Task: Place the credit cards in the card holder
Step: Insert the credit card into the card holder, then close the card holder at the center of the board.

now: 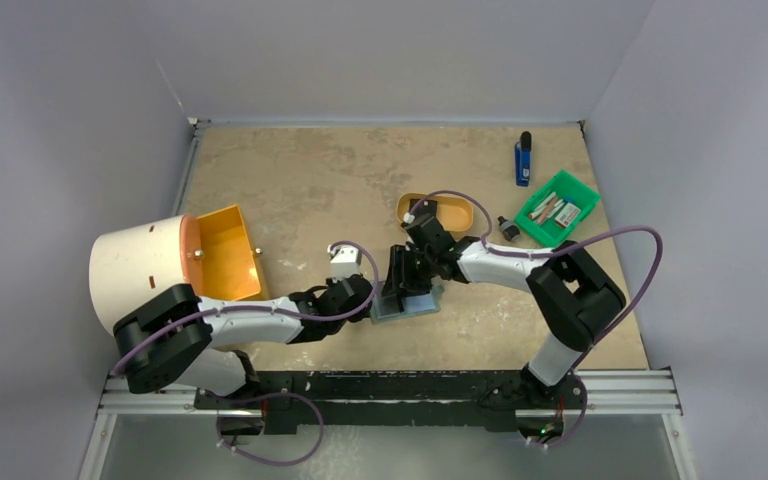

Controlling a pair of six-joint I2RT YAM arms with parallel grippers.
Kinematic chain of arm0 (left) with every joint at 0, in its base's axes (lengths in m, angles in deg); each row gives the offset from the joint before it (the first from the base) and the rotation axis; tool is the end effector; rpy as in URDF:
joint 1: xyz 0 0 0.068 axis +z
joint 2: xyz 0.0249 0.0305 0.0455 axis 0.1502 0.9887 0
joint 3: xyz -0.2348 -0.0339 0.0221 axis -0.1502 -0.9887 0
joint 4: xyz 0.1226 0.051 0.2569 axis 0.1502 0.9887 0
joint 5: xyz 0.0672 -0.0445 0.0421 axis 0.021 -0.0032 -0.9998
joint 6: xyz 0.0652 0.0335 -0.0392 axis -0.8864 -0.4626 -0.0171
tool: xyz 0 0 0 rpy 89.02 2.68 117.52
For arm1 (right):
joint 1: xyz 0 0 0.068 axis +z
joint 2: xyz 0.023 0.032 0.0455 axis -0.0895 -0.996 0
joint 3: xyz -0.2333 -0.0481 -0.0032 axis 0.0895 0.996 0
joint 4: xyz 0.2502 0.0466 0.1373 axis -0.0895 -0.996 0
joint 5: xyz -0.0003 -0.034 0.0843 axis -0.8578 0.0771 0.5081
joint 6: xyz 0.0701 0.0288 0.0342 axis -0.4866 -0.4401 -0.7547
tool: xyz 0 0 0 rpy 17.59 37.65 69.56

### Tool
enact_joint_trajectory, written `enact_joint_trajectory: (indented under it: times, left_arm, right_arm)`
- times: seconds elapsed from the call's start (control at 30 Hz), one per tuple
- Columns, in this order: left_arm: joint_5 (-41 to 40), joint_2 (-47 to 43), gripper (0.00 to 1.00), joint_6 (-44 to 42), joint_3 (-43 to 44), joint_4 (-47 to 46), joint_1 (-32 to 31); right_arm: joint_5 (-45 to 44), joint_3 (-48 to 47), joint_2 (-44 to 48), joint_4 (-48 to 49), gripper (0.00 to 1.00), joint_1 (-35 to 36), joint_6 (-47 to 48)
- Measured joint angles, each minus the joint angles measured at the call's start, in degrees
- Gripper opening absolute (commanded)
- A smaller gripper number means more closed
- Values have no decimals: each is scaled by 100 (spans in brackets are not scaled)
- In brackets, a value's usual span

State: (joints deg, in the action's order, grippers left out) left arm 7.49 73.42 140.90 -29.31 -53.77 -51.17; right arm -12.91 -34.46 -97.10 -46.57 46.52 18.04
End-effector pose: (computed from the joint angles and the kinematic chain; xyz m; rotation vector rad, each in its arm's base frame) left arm 0.1784 -0.2371 0.0682 -0.0877 2.3108 -0.4137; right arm 0.2663 0.2612 0.0759 -0.1075 2.6486 0.9238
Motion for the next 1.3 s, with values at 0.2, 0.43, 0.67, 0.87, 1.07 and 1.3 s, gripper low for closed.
enact_joint_trajectory:
  times: [0.2,0.43,0.67,0.87,1.07,1.3]
  left_arm:
    - [28,61,0,-17,0,-42,0]
    - [50,103,0,-101,0,-79,0]
    - [59,105,0,-140,0,-87,0]
    - [-17,4,0,-138,0,-15,-2]
    - [-155,-293,0,-140,0,105,-22]
    - [-319,-662,0,-142,2,428,-22]
  right_arm:
    - [7,-33,-11,-37,50,107,22]
    - [35,-79,-20,-33,50,149,22]
    - [-9,-85,-50,-39,54,162,22]
    - [-365,-101,243,-487,66,201,109]
    - [-748,-286,778,-1043,69,208,219]
    - [-1840,-413,1530,-1742,63,173,501]
